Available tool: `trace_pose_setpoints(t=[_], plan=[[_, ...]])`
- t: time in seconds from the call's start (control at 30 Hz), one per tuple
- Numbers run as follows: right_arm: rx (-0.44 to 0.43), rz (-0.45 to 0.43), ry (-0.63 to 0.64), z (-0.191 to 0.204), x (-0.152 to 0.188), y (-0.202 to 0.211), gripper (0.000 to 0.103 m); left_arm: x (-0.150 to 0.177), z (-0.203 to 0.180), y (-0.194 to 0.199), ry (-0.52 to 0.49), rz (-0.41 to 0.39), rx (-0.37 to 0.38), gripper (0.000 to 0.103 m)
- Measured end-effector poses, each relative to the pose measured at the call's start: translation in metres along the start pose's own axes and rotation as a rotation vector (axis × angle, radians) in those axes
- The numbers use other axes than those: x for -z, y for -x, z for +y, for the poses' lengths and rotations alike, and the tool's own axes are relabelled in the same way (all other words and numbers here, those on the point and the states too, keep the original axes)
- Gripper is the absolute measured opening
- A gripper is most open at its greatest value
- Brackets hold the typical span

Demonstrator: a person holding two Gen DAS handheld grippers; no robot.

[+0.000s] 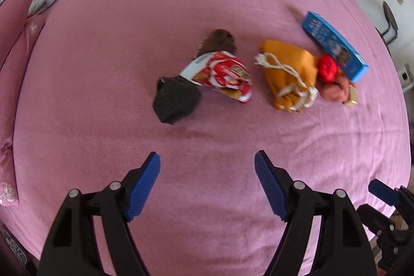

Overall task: Collect trash
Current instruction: 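Move both tools back to the items on the bed, then grasp the dark knit glove with the left tool while the right tool grasps the red snack bag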

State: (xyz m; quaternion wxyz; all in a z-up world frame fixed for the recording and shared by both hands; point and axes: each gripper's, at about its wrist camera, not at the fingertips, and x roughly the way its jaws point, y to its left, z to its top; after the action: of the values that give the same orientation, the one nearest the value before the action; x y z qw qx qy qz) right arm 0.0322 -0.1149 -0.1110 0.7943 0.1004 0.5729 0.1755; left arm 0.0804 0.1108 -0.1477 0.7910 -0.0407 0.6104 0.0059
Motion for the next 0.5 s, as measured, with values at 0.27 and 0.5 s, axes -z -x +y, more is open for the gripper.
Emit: trace_pose_setpoints(t=[0.27,0.5], plan=[[-0.018,0.064,0.091,0.026,-0.059,-0.054,0.058,-0.039,0.034,-0.073,0.113,0.095,0.019,0.075],[-0.028,0.088,0.123,0.041,-0.095,-0.088,0.058,-0.058,0.041,-0.105,0.110,0.132,0.062,0.052]])
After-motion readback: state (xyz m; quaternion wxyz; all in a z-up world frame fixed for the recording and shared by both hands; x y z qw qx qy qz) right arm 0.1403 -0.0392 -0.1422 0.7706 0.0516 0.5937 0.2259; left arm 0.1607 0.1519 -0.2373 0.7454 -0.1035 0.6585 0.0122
